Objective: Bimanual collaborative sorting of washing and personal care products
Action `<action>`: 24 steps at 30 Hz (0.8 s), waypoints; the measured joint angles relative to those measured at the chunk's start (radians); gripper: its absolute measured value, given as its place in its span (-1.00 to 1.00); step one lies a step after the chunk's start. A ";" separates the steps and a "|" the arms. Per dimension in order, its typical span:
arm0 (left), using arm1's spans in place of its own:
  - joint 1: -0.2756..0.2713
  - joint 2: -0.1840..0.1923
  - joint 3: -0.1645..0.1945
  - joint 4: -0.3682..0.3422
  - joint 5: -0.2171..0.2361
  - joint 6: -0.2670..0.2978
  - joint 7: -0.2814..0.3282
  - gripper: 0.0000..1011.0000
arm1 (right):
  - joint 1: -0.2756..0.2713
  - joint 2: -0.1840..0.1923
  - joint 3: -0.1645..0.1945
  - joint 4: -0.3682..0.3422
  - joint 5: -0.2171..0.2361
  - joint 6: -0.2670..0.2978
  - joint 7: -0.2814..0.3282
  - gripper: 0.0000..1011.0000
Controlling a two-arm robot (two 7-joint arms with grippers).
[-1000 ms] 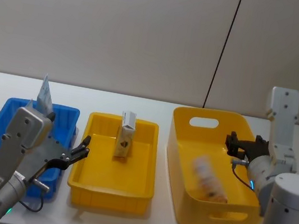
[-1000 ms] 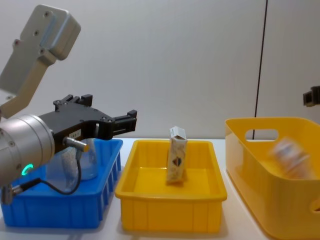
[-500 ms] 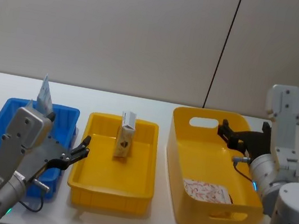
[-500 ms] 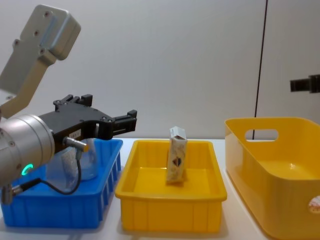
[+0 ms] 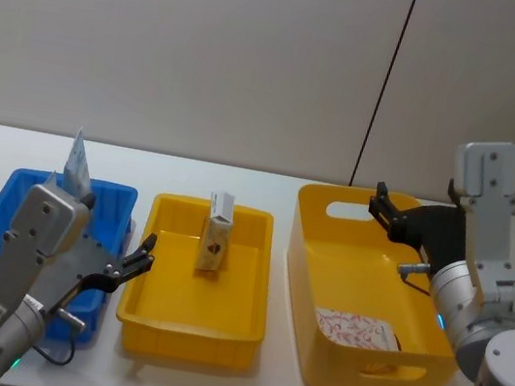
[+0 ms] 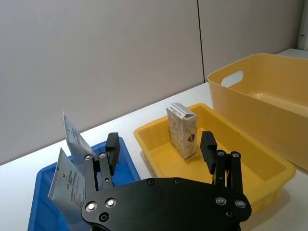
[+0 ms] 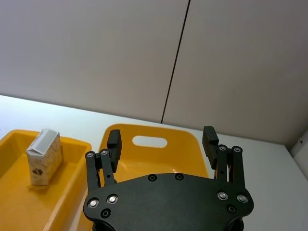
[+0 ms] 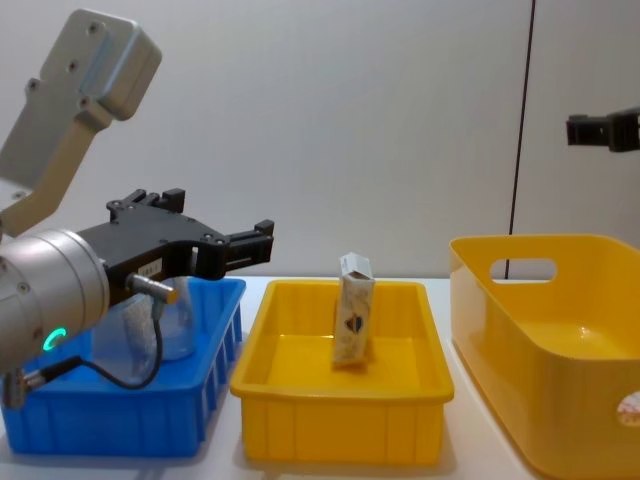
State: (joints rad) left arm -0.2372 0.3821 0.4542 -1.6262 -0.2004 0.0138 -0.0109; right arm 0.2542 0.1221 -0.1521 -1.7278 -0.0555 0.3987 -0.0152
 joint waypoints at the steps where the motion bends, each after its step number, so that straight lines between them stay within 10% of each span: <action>1: 0.000 0.000 0.000 0.000 0.000 0.000 0.000 0.98 | -0.001 0.002 -0.001 -0.001 -0.001 -0.005 0.002 0.99; 24: -0.010 -0.014 -0.022 0.006 0.028 0.063 0.043 0.98 | -0.014 0.021 -0.012 -0.014 -0.014 -0.069 0.024 0.99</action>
State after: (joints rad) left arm -0.2476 0.3684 0.4318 -1.6201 -0.1729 0.0770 0.0325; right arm 0.2403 0.1435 -0.1645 -1.7414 -0.0691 0.3292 0.0091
